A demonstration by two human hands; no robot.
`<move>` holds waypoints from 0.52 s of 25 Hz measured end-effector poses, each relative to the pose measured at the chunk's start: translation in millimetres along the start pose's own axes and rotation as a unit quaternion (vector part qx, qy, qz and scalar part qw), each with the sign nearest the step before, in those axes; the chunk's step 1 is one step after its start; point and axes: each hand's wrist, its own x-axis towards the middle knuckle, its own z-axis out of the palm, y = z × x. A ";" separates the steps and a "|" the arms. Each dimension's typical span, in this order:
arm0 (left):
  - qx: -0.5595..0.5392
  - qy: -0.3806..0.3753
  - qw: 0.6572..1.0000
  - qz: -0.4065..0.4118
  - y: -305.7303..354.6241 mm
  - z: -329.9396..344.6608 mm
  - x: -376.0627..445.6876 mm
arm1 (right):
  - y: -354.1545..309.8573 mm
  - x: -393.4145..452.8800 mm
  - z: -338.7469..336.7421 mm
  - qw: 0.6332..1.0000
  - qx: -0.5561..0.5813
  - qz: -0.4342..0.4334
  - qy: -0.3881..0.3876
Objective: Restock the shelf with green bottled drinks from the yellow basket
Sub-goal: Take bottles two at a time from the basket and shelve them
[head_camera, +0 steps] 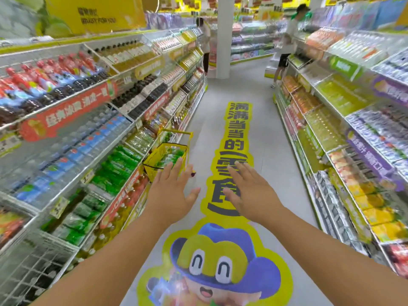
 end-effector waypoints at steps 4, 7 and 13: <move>0.004 -0.006 1.000 -0.012 2.4 20.9 76.5 | 43.2 75.9 8.9 1.000 -0.008 -0.015 0.012; 0.001 -0.007 1.000 -0.017 -6.1 46.9 134.6 | 66.1 135.1 23.3 1.000 0.001 -0.014 0.006; 0.007 0.002 1.000 -0.014 -57.7 113.5 269.3 | 100.1 284.6 79.2 0.999 -0.025 -0.029 0.007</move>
